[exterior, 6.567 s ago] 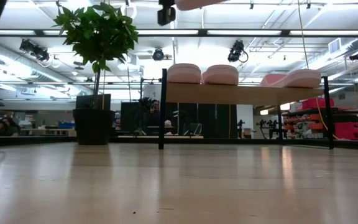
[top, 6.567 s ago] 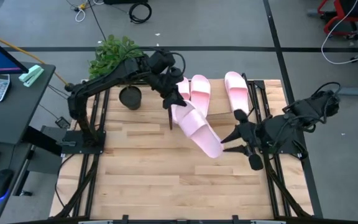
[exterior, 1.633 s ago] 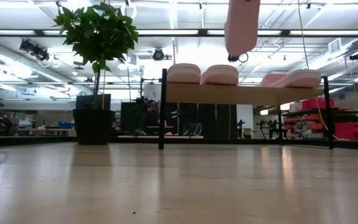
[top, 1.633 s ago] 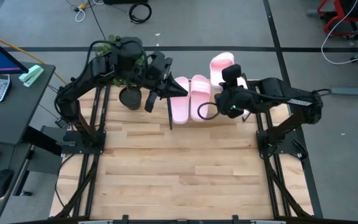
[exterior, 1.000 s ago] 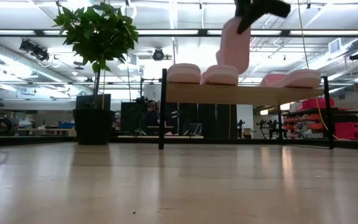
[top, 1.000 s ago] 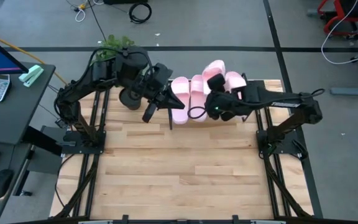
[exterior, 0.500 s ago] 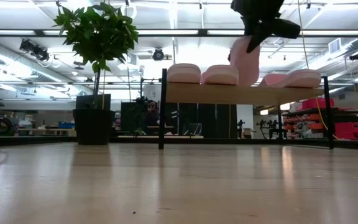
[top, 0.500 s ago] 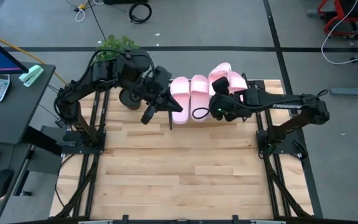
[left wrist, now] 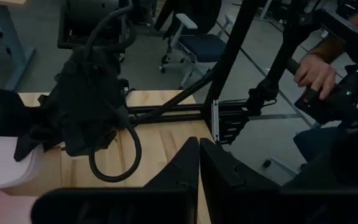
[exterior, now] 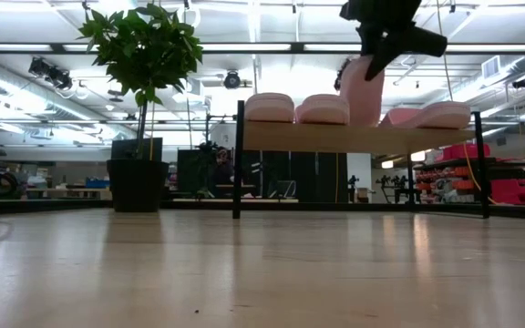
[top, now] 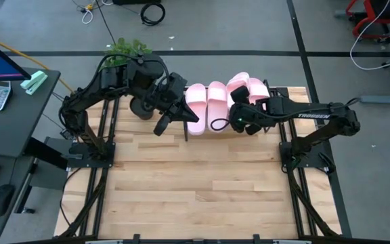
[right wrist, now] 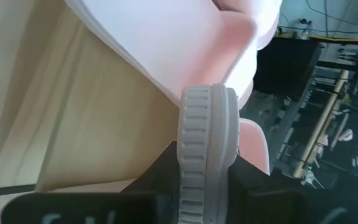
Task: Pick and place slides into the shelf
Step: Put the pink slide on the shelf
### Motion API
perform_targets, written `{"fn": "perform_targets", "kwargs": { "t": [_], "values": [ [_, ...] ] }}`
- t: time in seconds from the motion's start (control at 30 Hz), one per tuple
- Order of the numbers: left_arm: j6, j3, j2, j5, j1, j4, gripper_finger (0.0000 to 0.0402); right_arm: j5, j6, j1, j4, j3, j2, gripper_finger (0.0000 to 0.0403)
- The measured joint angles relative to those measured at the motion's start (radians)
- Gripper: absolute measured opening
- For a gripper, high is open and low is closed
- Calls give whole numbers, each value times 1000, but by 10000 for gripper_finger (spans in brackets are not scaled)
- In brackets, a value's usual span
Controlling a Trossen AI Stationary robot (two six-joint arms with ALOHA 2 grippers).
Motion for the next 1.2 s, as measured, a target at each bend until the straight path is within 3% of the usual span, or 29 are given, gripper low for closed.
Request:
{"fn": "perform_targets", "kwargs": {
  "t": [0.8,1.2],
  "values": [
    [3,0,0,-53,3,1,13,-53,-61,2,70,0,-14,70],
    [1,0,1,-71,3,1,19,-102,11,2,55,0,-14,70]
  ]
}}
